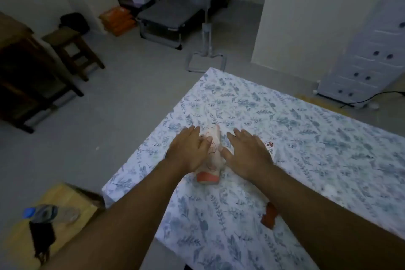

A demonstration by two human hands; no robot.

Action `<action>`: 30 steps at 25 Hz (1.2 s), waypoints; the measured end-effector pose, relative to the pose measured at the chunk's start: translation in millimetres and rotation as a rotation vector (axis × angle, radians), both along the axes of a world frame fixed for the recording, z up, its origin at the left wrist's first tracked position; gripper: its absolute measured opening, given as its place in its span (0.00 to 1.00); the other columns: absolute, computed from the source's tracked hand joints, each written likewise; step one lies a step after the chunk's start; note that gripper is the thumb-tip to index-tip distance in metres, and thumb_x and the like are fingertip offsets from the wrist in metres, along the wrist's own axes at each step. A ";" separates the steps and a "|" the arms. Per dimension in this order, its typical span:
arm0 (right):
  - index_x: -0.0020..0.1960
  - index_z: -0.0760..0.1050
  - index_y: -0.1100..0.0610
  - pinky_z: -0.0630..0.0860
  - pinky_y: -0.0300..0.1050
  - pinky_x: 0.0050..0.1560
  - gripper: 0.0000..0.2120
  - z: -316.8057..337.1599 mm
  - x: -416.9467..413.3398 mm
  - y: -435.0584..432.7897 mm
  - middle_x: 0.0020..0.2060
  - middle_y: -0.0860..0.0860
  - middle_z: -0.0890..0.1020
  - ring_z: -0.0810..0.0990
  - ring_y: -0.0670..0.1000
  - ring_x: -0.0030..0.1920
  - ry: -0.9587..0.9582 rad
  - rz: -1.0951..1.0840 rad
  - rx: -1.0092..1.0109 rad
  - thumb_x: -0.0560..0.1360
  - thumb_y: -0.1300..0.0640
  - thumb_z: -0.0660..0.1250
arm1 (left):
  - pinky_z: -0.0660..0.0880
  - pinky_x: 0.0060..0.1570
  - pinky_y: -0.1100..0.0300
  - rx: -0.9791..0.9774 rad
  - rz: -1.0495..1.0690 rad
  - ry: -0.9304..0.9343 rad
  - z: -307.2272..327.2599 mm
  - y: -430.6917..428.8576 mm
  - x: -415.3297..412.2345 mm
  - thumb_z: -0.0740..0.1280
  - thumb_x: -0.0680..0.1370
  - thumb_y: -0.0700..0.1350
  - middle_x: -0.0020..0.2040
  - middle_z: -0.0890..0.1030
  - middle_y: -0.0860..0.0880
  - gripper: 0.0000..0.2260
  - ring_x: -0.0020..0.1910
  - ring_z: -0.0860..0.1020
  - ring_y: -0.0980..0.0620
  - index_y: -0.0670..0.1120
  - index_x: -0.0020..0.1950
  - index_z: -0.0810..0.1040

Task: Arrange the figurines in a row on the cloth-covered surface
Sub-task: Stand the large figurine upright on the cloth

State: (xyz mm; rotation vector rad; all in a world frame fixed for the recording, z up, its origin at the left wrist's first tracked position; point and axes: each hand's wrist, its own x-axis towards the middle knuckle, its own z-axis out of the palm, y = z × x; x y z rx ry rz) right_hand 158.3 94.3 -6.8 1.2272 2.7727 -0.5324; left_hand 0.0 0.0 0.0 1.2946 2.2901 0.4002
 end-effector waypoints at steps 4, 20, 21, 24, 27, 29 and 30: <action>0.78 0.60 0.55 0.65 0.56 0.71 0.31 -32.7 -40.4 -7.1 0.73 0.58 0.70 0.68 0.58 0.72 0.024 -0.114 -0.277 0.81 0.39 0.54 | 0.68 0.70 0.48 -0.028 0.070 -0.316 -45.1 10.4 -27.1 0.53 0.82 0.62 0.70 0.76 0.43 0.27 0.70 0.73 0.42 0.45 0.72 0.71; 0.78 0.61 0.45 0.83 0.50 0.54 0.41 -33.9 -34.7 14.8 0.60 0.44 0.82 0.83 0.42 0.58 0.898 -0.569 -0.701 0.73 0.68 0.74 | 0.81 0.52 0.61 0.287 0.009 -0.876 -44.5 52.8 -58.6 0.71 0.80 0.47 0.62 0.80 0.55 0.27 0.55 0.83 0.61 0.59 0.77 0.66; 0.76 0.66 0.44 0.82 0.51 0.55 0.38 -35.3 -32.0 17.5 0.60 0.46 0.83 0.83 0.45 0.59 0.926 -0.554 -0.677 0.73 0.69 0.73 | 0.81 0.53 0.60 0.316 -0.041 -0.862 -44.2 58.2 -56.1 0.71 0.80 0.46 0.62 0.81 0.55 0.26 0.57 0.82 0.59 0.59 0.76 0.69; 0.71 0.71 0.42 0.82 0.41 0.50 0.35 -43.1 -25.2 19.3 0.58 0.44 0.84 0.83 0.44 0.58 0.993 -0.608 -0.586 0.72 0.69 0.75 | 0.79 0.55 0.63 0.360 -0.158 -0.842 -48.3 69.6 -48.6 0.71 0.80 0.44 0.66 0.80 0.57 0.25 0.63 0.79 0.59 0.58 0.75 0.70; 0.72 0.68 0.43 0.80 0.36 0.52 0.37 -55.3 -21.9 15.5 0.59 0.44 0.83 0.82 0.42 0.59 1.011 -0.654 -0.490 0.70 0.67 0.77 | 0.78 0.57 0.64 0.385 -0.215 -0.825 -52.1 71.0 -46.1 0.70 0.80 0.45 0.68 0.78 0.62 0.25 0.67 0.76 0.60 0.65 0.74 0.69; 0.71 0.68 0.45 0.80 0.38 0.54 0.37 -62.7 -22.6 11.2 0.60 0.45 0.82 0.82 0.43 0.59 1.008 -0.659 -0.476 0.70 0.68 0.76 | 0.77 0.57 0.65 0.398 -0.245 -0.815 -55.9 67.1 -45.6 0.68 0.82 0.45 0.69 0.77 0.61 0.25 0.68 0.75 0.59 0.63 0.75 0.67; 0.71 0.68 0.46 0.80 0.39 0.55 0.36 -65.5 -23.8 8.8 0.60 0.45 0.81 0.81 0.43 0.60 1.015 -0.665 -0.471 0.70 0.69 0.76 | 0.76 0.57 0.67 0.409 -0.259 -0.817 -56.7 64.1 -44.7 0.68 0.82 0.45 0.69 0.77 0.62 0.25 0.68 0.75 0.60 0.64 0.75 0.67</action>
